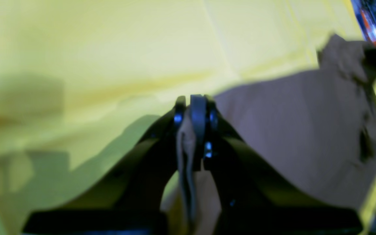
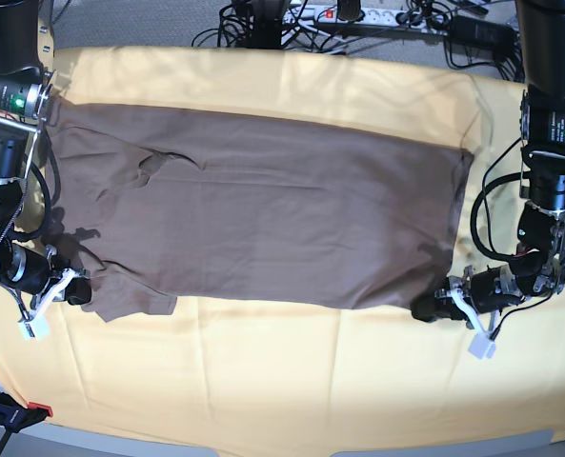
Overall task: Fold the T-shirt properly
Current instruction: 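Lift the hem corners and fold them toward the collar with both grippers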
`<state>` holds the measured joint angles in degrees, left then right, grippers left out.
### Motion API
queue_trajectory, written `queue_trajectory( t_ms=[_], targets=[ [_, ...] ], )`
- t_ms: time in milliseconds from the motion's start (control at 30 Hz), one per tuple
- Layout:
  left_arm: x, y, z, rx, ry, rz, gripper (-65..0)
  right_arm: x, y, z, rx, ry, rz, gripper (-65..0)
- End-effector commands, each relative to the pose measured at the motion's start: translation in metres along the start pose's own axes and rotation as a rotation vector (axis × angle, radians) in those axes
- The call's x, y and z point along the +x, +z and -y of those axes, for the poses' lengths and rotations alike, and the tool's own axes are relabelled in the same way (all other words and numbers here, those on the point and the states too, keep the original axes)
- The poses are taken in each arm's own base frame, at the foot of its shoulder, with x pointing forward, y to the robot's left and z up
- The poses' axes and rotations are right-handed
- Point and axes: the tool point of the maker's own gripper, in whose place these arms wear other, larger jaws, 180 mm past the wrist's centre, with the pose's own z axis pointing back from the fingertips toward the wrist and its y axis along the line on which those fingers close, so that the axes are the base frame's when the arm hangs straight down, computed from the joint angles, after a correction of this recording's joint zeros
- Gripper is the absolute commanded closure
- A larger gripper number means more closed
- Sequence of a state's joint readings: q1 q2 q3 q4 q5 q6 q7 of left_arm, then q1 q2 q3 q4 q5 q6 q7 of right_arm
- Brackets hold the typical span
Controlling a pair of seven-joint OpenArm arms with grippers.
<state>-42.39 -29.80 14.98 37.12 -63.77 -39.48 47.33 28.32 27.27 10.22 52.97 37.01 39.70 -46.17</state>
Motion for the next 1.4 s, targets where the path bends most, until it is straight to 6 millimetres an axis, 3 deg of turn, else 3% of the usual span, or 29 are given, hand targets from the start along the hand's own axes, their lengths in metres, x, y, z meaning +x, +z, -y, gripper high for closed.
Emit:
queue_trajectory(
  t_ms=[0,133,333,500,767,1000,1367],
  targets=[
    [0.03,0.01,0.01,-0.03,-0.032,0.058,0.0,0.028,0.012,0.006,-0.007,0.019,0.068,0.0],
    [0.027,0.013,0.021,-0.079,-0.024,0.016,0.0,0.022,0.019,0.006,0.011,0.002,0.046,0.0],
    [0.015,0.027,0.01,-0.059,-0.004,-0.022,0.0,0.005,0.036,0.001,-0.009,0.145,-0.022,0.0],
    [-0.011,0.038,0.007,-0.081,0.057,-0.082,0.0,-0.013,0.046,-0.001,-0.023,0.22,-0.074,0.0],
    [-0.012,0.064,-0.003,-0.077,0.093,-0.077,0.0,-0.009,0.07,0.018,-0.057,0.231,-0.097,0.0],
    [-0.044,0.066,0.012,-0.121,0.054,-0.286,0.0,-0.015,0.071,0.012,-0.021,0.198,-0.129,0.0],
    [-0.031,0.066,0.041,-0.161,-0.108,-0.312,0.0,-0.028,0.074,0.009,0.006,0.175,-0.197,0.0]
  ],
)
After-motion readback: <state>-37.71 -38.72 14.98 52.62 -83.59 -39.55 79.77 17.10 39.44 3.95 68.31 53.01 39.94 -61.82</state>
